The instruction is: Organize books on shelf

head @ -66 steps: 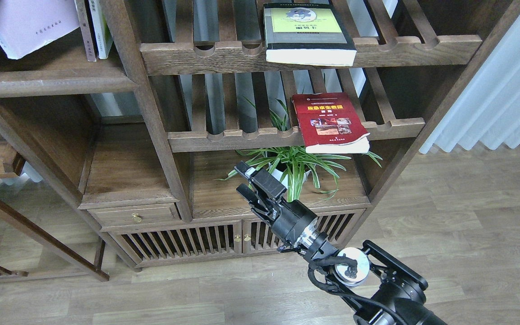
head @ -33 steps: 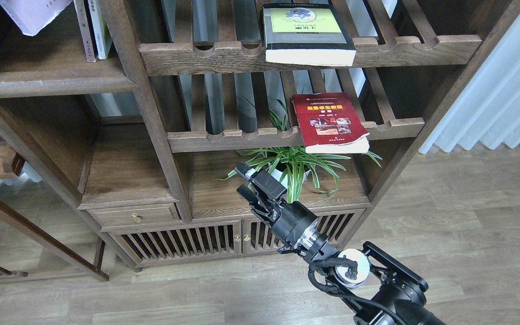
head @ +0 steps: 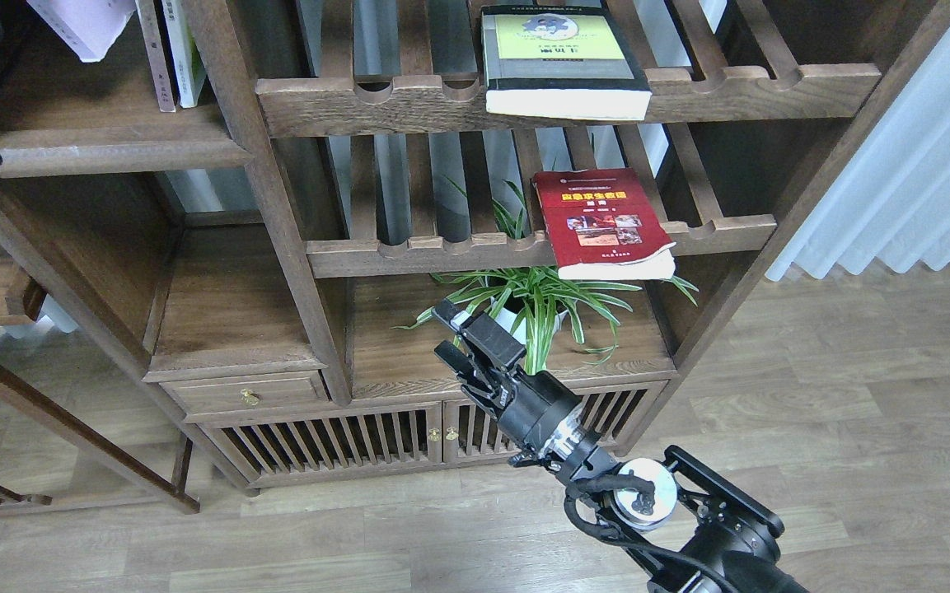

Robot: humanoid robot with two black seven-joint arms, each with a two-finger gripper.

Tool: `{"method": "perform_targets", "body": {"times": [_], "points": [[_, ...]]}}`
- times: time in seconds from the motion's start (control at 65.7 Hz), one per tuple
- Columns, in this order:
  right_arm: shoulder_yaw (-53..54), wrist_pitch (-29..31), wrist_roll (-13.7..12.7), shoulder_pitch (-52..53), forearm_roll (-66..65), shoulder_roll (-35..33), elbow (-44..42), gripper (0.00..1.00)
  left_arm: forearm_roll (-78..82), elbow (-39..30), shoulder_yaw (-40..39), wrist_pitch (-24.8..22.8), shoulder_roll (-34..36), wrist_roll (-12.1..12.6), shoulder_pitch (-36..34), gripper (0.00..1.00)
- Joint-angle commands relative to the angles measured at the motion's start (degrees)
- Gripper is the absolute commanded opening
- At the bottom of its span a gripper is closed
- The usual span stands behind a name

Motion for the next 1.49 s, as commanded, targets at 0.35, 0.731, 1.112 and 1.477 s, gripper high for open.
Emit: {"method": "perform_targets", "body": {"times": [0.35, 0.731, 1.112, 1.477], "points": [[0.5, 0.0, -0.1, -0.1, 0.0, 0.0, 0.0, 0.95, 1.4, -0.1, 2.3, 0.7, 2.1, 1.1, 0.8, 0.00], [0.5, 0.3, -0.1, -1.1, 0.0, 0.0, 0.1, 0.95, 7.8, 2.3, 4.3, -0.5, 2.6, -2.3, 0.3, 0.00], [0.5, 0.3, -0.1, -1.4, 0.0, 0.0, 0.2, 0.95, 7.8, 2.4, 4.6, -0.6, 2.9, -1.4, 0.9, 0.15], [0.5, 0.3, -0.1, -1.6, -0.1, 0.0, 0.3, 0.95, 7.4, 2.5, 4.5, -0.7, 2.3, -1.6, 0.7, 0.28]]}}
